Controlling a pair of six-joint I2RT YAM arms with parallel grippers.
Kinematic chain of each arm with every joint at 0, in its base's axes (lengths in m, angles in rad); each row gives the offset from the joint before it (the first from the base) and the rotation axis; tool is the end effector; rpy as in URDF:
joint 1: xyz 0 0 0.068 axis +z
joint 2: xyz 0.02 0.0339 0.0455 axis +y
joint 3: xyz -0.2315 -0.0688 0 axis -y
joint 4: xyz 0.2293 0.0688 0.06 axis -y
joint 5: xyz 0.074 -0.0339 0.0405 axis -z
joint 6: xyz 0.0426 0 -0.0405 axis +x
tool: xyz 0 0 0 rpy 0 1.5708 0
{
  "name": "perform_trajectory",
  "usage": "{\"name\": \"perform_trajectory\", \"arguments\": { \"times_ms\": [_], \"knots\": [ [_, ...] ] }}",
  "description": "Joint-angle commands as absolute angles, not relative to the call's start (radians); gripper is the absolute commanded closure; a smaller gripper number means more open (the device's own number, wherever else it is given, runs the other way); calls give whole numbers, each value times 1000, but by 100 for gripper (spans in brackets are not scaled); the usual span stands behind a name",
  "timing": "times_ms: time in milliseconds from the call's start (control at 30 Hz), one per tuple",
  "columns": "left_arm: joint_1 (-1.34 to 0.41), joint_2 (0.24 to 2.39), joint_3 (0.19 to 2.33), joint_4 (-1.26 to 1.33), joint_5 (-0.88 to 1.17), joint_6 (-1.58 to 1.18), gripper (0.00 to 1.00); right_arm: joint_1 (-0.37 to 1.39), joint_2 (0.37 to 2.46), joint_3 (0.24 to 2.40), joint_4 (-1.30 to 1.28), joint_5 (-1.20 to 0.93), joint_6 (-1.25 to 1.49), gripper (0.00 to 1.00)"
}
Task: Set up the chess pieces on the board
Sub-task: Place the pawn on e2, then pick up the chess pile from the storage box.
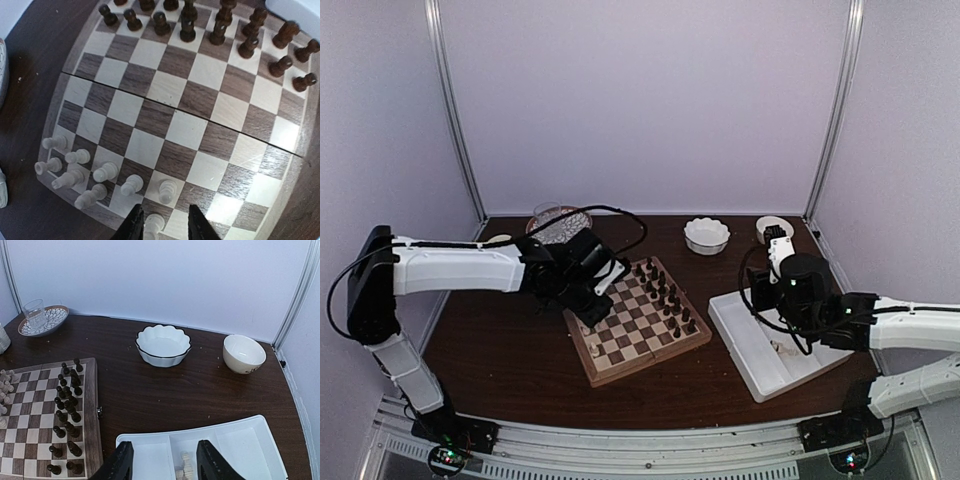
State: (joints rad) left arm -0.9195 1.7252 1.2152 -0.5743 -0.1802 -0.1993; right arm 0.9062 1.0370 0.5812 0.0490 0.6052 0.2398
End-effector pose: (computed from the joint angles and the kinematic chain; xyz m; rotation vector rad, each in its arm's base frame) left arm 0.2117 -0.2651 0.1802 0.8723 2.4842 -0.1451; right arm 0.1638 0.1698 0.2226 -0.2482 1.8899 0.1763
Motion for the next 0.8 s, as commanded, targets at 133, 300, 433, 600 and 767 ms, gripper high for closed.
{"name": "perform_trajectory", "arguments": {
  "times_ms": [133, 300, 433, 600, 767],
  "knots": [
    [-940, 1413, 999, -285, -170, -175, 65, 776, 1067, 684, -370, 380, 410, 61],
    [-951, 1265, 845, -105, -153, -153, 61, 746, 1082, 738, -587, 182, 415, 60],
    [-953, 1182, 745, 19, -142, -134, 59, 744, 1143, 820, -762, 147, 456, 60],
    [-954, 1143, 703, 56, -153, -134, 58, 744, 1154, 833, -839, 214, 582, 58],
    [-956, 1119, 681, 81, -146, -154, 57, 744, 1080, 791, -883, 261, 688, 58]
  ]
}}
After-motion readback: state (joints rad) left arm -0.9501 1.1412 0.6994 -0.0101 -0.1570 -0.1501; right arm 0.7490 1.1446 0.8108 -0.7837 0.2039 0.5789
